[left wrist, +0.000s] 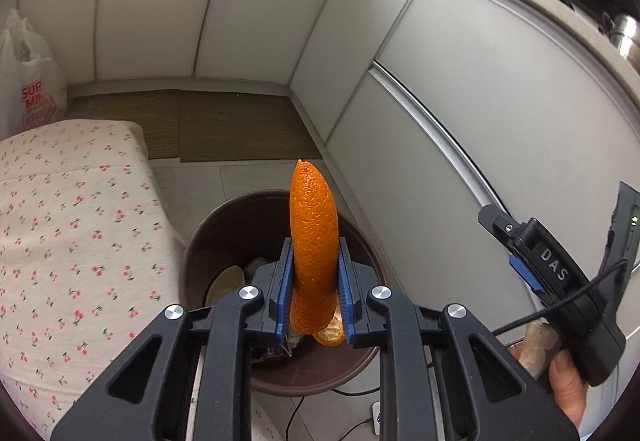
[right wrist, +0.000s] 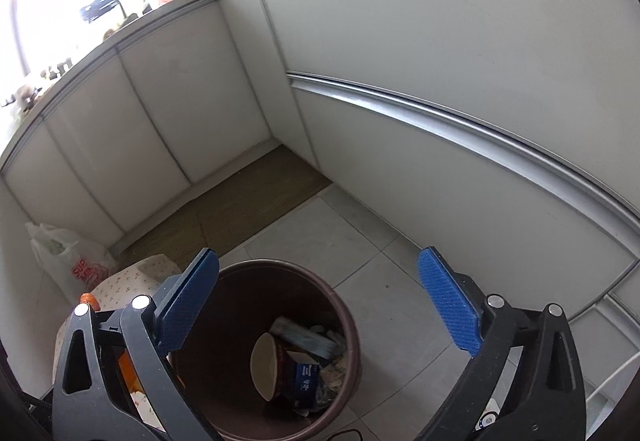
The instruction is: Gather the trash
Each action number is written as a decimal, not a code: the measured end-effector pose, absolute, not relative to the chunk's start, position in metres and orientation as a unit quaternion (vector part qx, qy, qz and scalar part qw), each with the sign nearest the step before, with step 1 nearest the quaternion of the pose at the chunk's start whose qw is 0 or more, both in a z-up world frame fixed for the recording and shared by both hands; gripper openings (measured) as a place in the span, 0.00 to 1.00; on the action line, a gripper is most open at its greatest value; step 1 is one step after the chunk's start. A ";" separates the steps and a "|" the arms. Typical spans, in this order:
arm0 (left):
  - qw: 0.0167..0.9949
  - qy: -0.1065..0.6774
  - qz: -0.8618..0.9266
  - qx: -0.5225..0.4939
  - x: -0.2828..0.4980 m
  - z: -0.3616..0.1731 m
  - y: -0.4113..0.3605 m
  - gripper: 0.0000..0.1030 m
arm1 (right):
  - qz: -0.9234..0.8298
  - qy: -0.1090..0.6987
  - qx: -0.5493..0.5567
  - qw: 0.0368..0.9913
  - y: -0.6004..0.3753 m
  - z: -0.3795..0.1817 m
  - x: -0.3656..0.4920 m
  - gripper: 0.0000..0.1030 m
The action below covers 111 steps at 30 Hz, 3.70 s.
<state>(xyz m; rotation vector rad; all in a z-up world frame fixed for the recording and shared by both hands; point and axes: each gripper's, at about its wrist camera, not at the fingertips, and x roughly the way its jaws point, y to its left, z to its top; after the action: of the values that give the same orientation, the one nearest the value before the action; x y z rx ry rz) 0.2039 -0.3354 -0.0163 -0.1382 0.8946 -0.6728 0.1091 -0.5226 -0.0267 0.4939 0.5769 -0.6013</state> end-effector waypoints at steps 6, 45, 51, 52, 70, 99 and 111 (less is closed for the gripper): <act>0.844 0.425 -0.324 -0.039 0.210 -0.019 -0.368 0.22 | -0.312 0.275 0.261 0.871 -0.542 -0.036 0.095 0.93; 0.957 0.273 -0.099 -0.023 0.090 0.018 -0.136 0.93 | -0.269 0.233 0.102 0.929 -0.317 -0.003 0.038 0.93; 0.950 0.308 -0.046 -0.024 0.080 -0.003 -0.089 0.93 | -0.235 0.264 0.057 0.934 -0.267 -0.022 0.036 0.93; 0.948 0.316 -0.042 -0.026 0.079 -0.007 -0.083 0.93 | -0.228 0.268 0.055 0.934 -0.260 -0.025 0.035 0.93; 0.932 0.352 0.025 -0.077 0.068 -0.057 0.032 0.93 | -0.129 0.316 0.005 0.940 -0.154 -0.057 0.059 0.93; 0.918 0.386 0.019 -0.087 0.075 -0.073 0.030 0.93 | -0.120 0.334 0.017 0.935 -0.153 -0.064 0.064 0.93; 0.919 0.384 0.023 -0.090 0.074 -0.071 0.032 0.93 | -0.118 0.337 0.021 0.934 -0.153 -0.064 0.063 0.93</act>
<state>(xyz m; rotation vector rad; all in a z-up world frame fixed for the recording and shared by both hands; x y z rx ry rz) 0.0740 0.0321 -0.0712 -0.1849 0.7897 0.0481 0.0629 -0.1535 -0.0635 0.0423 0.6900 -0.2420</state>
